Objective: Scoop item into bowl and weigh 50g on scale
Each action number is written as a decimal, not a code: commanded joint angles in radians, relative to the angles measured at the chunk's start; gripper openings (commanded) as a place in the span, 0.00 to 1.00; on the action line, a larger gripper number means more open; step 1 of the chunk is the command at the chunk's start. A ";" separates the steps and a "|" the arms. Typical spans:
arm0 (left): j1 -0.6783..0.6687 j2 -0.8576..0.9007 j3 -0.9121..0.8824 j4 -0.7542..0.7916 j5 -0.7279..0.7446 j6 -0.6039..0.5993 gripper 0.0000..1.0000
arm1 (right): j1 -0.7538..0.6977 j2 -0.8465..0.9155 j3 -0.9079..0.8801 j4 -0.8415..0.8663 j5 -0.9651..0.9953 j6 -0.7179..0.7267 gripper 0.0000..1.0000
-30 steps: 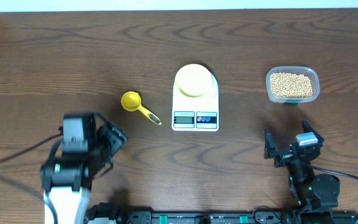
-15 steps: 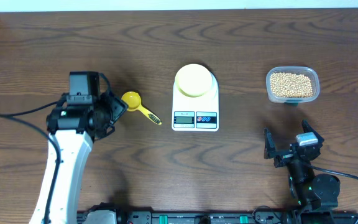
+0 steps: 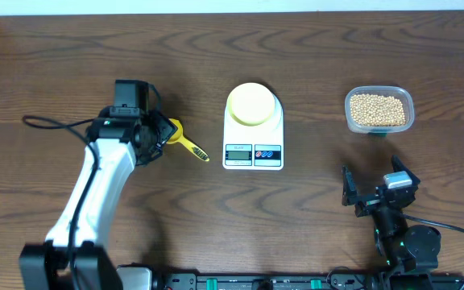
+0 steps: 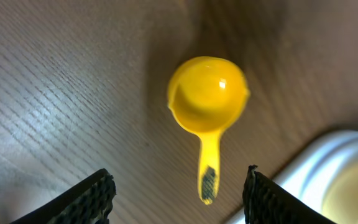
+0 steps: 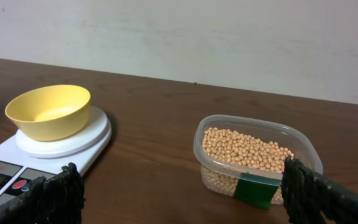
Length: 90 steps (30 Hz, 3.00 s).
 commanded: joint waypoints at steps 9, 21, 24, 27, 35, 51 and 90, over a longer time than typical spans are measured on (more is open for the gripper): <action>-0.002 0.246 0.017 0.158 -0.042 -0.016 0.67 | 0.010 -0.005 -0.002 -0.004 -0.003 0.002 0.99; -0.002 0.379 0.017 0.266 -0.042 -0.050 0.36 | 0.010 -0.005 -0.002 -0.004 -0.003 0.002 0.99; -0.002 0.379 0.017 0.266 -0.042 -0.050 0.10 | 0.010 -0.005 -0.002 -0.004 -0.003 0.002 0.99; -0.002 0.379 0.017 0.265 -0.042 -0.049 0.07 | 0.010 -0.005 -0.002 -0.004 -0.003 0.002 0.99; -0.001 0.377 0.017 0.255 -0.021 -0.049 0.07 | 0.010 -0.005 -0.002 -0.004 -0.003 0.002 0.99; 0.142 0.177 0.017 -0.069 0.101 -0.105 0.07 | 0.010 -0.005 -0.002 -0.004 -0.003 0.002 0.99; 0.130 -0.244 0.017 -0.391 0.205 -0.256 0.07 | 0.010 -0.005 -0.002 -0.004 -0.003 0.002 0.99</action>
